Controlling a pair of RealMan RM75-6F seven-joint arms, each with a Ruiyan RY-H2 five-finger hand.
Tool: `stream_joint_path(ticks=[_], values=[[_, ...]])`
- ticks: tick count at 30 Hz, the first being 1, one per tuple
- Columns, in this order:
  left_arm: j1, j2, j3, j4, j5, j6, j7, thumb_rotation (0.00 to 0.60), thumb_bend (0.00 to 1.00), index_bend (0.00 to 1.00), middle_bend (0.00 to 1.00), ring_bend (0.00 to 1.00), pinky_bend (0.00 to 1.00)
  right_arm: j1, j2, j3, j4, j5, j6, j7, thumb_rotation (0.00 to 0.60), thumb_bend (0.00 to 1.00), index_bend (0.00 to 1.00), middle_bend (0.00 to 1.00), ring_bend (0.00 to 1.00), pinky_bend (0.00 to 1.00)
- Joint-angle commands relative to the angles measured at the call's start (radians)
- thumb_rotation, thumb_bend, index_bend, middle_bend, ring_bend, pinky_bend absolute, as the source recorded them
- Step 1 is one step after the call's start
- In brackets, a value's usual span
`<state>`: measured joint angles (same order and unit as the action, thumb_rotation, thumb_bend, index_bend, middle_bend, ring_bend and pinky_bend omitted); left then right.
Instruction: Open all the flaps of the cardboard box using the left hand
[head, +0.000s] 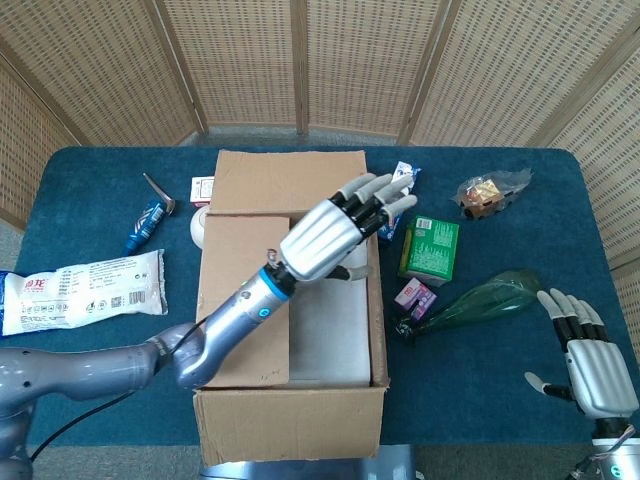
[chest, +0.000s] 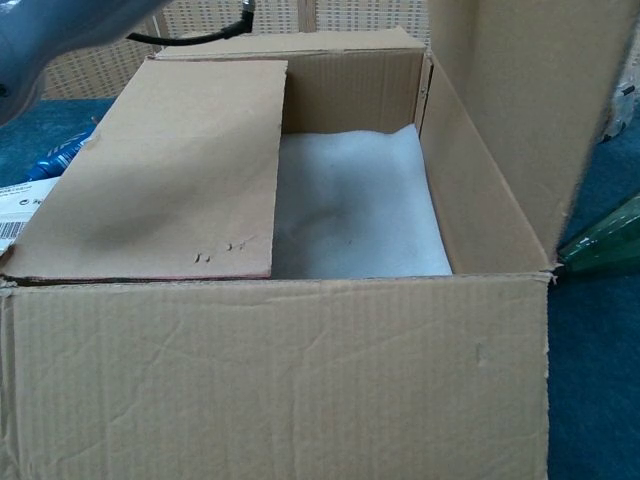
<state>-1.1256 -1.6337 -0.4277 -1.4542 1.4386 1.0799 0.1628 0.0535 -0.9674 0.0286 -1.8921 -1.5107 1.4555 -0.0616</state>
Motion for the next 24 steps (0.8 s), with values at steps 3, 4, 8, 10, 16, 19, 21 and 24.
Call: stream_joint_path(ticks=[3,4,8,10,16,19,21,24], values=[[-0.053,-0.072,-0.044,0.052,-0.073,-0.013,0.034,0.6,0.02,0.0,0.0,0.0,0.14,0.0,0.0,-0.002,0.002,-0.001,-0.002,0.0,0.6,0.0,0.0,0.0,0.0,0.0],[-0.057,-0.08,-0.05,0.056,-0.086,-0.014,0.034,0.6,0.02,0.0,0.0,0.0,0.15,0.0,-0.001,-0.002,0.002,0.0,-0.002,-0.001,0.6,0.0,0.0,0.0,0.0,0.0],[-0.082,-0.106,-0.071,0.074,-0.147,-0.028,0.067,0.6,0.02,0.0,0.0,0.0,0.15,0.001,-0.005,-0.004,-0.001,-0.005,-0.006,-0.014,0.6,0.0,0.0,0.0,0.0,0.0],[-0.08,-0.097,-0.067,0.065,-0.155,-0.027,0.082,0.6,0.02,0.0,0.0,0.0,0.15,0.001,-0.006,-0.004,-0.004,-0.005,-0.005,-0.017,0.6,0.0,0.0,0.0,0.0,0.0],[-0.063,-0.073,-0.043,0.045,-0.171,-0.027,0.082,0.6,0.02,0.0,0.0,0.0,0.16,0.004,-0.007,0.0,-0.007,0.003,-0.008,-0.02,0.6,0.0,0.0,0.0,0.0,0.0],[-0.068,-0.085,-0.038,0.061,-0.173,-0.019,0.079,0.6,0.02,0.0,0.0,0.0,0.16,0.006,-0.008,0.001,-0.011,0.0,-0.009,-0.024,0.6,0.0,0.0,0.0,0.0,0.0],[-0.078,-0.108,-0.043,0.081,-0.163,0.001,0.07,0.6,0.02,0.0,0.0,0.0,0.15,0.008,-0.009,0.0,-0.012,-0.003,-0.011,-0.027,0.6,0.0,0.0,0.0,0.0,0.0],[-0.107,-0.153,-0.049,0.139,-0.131,0.038,0.061,0.6,0.02,0.0,0.0,0.0,0.15,0.009,-0.008,0.002,-0.012,0.003,-0.014,-0.024,0.6,0.0,0.0,0.0,0.0,0.0]])
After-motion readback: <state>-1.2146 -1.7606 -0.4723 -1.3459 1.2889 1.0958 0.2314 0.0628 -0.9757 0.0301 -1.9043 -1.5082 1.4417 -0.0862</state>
